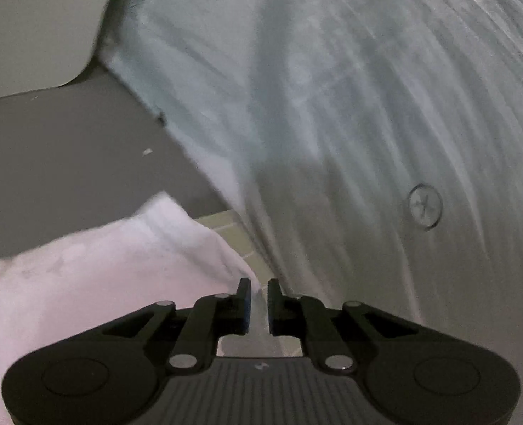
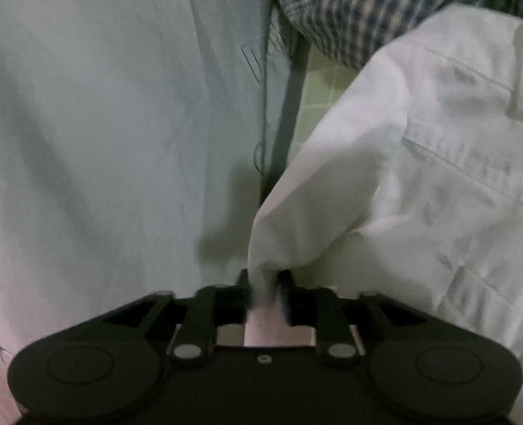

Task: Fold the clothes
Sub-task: 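Lay the folded shirt on the mat and open both tools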

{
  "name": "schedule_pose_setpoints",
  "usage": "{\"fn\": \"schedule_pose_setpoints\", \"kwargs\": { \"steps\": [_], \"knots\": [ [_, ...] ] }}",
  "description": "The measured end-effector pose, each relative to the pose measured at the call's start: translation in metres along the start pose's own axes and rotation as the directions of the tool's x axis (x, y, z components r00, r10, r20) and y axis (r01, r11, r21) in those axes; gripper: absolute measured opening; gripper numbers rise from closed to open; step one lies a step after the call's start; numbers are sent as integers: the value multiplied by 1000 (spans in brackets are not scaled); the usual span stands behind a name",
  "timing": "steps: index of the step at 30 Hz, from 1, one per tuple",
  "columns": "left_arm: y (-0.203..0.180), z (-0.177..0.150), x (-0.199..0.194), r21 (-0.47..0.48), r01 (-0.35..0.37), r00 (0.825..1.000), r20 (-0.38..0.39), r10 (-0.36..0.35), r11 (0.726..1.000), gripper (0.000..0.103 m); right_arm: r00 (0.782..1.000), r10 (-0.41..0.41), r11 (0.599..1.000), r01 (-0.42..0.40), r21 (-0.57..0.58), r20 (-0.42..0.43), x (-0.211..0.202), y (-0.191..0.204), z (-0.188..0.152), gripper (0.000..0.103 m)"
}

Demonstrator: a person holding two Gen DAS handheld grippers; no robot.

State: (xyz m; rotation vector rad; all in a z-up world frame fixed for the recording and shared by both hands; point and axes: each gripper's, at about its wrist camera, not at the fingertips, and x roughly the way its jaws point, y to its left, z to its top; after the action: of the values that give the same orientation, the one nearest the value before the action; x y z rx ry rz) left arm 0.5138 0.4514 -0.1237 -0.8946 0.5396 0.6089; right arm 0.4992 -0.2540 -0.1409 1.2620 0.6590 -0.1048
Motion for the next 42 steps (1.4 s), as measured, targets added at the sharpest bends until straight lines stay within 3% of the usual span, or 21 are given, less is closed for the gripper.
{"fn": "schedule_pose_setpoints", "kwargs": {
  "steps": [1, 2, 4, 6, 8, 11, 13, 17, 18, 20, 23, 27, 32, 39, 40, 42],
  "knots": [
    [4, -6, -8, 11, 8, 1000, 9, -8, 1000, 28, 1000, -1, 998, 2, -56, 9, -10, 6, -5, 71],
    [9, -13, -17, 22, 15, 1000, 19, -15, 1000, 33, 1000, -2, 994, 4, -112, 17, -20, 12, -10, 81],
    [13, -30, -39, 119, -11, 1000, 12, 10, 993, 42, 999, -24, 963, 31, -266, 31, -41, 26, -23, 90],
    [17, -52, -60, 235, -28, 999, -12, 31, 972, 49, 993, -98, 882, 116, -456, 62, -64, 39, -44, 99],
    [23, -77, -83, 353, -36, 998, -41, 54, 935, 60, 980, -153, 762, 199, -616, 126, -89, 40, -75, 100],
    [29, -118, -110, 489, -34, 993, -84, 86, 872, 64, 949, -202, 519, 313, -795, 241, -127, 38, -125, 102],
    [39, -138, -123, 502, -21, 987, -127, 98, 865, 68, 925, -216, 390, 376, -840, 313, -154, 31, -157, 103],
    [62, -168, -144, 479, 34, 967, -236, 92, 877, 81, 896, -242, 212, 424, -880, 373, -158, 14, -181, 103],
    [65, -173, -146, 494, 38, 965, -245, 97, 869, 85, 886, -256, 158, 434, -887, 388, -152, 9, -185, 103],
    [66, -181, -145, 556, 49, 958, -261, 118, 830, 90, 872, -248, 47, 447, -894, 423, -154, 0, -211, 103],
    [66, -192, -139, 632, 69, 947, -285, 148, 772, 91, 882, -248, -76, 394, -916, 400, -144, -9, -235, 103],
    [63, -196, -130, 683, 103, 933, -319, 168, 723, 103, 899, -238, -118, 349, -930, 368, -144, -9, -263, 103],
    [61, -203, -127, 754, 128, 930, -317, 187, 644, 103, 904, -203, -132, 356, -925, 377, -129, 3, -286, 103],
    [62, -206, -132, 760, 117, 934, -304, 190, 639, 103, 894, -109, -170, 413, -895, 434, -110, 40, -283, 103],
    [62, -206, -131, 760, 114, 936, -299, 189, 640, 103, 894, -89, -166, 421, -892, 439, -107, 46, -279, 103],
    [63, -205, -129, 760, 107, 939, -288, 186, 641, 103, 896, -55, -119, 432, -894, 441, -103, 58, -267, 103]
  ]
}}
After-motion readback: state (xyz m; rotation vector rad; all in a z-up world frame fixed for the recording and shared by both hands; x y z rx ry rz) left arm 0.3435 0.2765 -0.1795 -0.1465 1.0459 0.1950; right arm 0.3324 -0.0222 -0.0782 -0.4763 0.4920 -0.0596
